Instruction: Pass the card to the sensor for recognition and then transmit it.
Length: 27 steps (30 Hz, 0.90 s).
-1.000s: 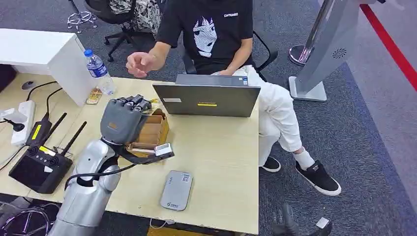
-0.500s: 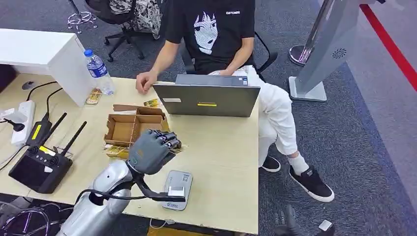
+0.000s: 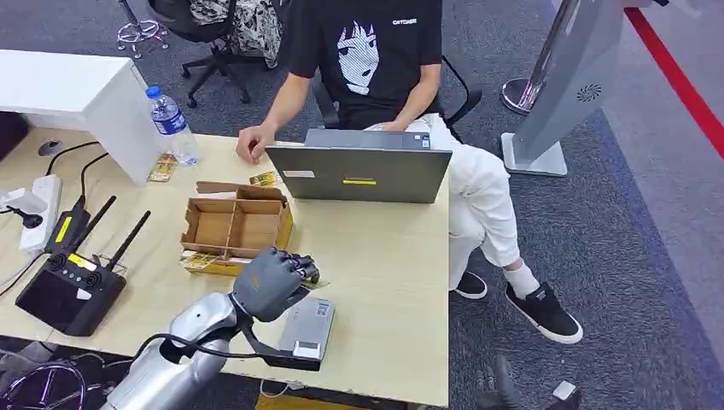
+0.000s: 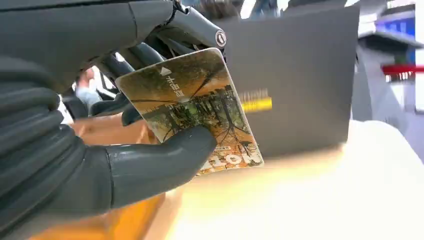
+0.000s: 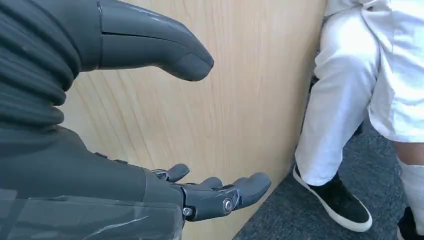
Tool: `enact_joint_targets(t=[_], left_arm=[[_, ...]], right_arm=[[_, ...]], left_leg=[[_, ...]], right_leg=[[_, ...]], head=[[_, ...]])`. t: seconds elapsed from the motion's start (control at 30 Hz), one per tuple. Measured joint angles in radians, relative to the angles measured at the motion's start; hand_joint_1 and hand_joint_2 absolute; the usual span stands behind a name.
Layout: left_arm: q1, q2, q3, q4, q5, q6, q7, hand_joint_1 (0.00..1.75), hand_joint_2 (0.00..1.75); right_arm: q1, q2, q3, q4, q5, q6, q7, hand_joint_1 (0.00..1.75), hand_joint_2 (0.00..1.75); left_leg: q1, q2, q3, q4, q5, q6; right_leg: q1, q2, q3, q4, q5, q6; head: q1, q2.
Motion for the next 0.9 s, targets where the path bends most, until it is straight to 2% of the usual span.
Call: enact_joint_targets(t=[0.27, 0.6, 0.77, 0.9], left_arm=[[-0.026, 0.028, -0.047, 0.075, 0.027, -0.03, 0.01, 1.75, 1.75], [-0.048, 0.06, -0.075, 0.112, 0.074, -0.076, 0.014, 1.75, 1.75], [-0.059, 0.08, -0.088, 0.122, 0.123, -0.105, -0.015, 1.75, 1.75], [-0.061, 0.109, -0.1, 0.122, 0.209, -0.143, -0.072, 1.75, 1.75]], right_arm=[[-0.005, -0.001, -0.007, 0.0, 0.014, -0.001, 0.003, 0.0, 1.75], [-0.007, -0.001, -0.015, 0.003, 0.017, -0.001, 0.006, 0.0, 1.75], [-0.01, -0.001, -0.015, 0.004, 0.024, -0.002, 0.012, 0.0, 1.75], [-0.018, -0.001, -0.015, 0.007, 0.034, -0.005, 0.017, 0.0, 1.75]], left_leg=[[0.0, 0.0, 0.0, 0.0, 0.0, 0.0], [0.0, 0.0, 0.0, 0.0, 0.0, 0.0], [0.0, 0.0, 0.0, 0.0, 0.0, 0.0], [0.0, 0.0, 0.0, 0.0, 0.0, 0.0]], right_leg=[[0.0, 0.0, 0.0, 0.0, 0.0, 0.0], [0.0, 0.0, 0.0, 0.0, 0.0, 0.0], [0.0, 0.0, 0.0, 0.0, 0.0, 0.0], [0.0, 0.0, 0.0, 0.001, 0.0, 0.0]], head=[[0.0, 0.0], [0.0, 0.0], [0.0, 0.0], [0.0, 0.0]])
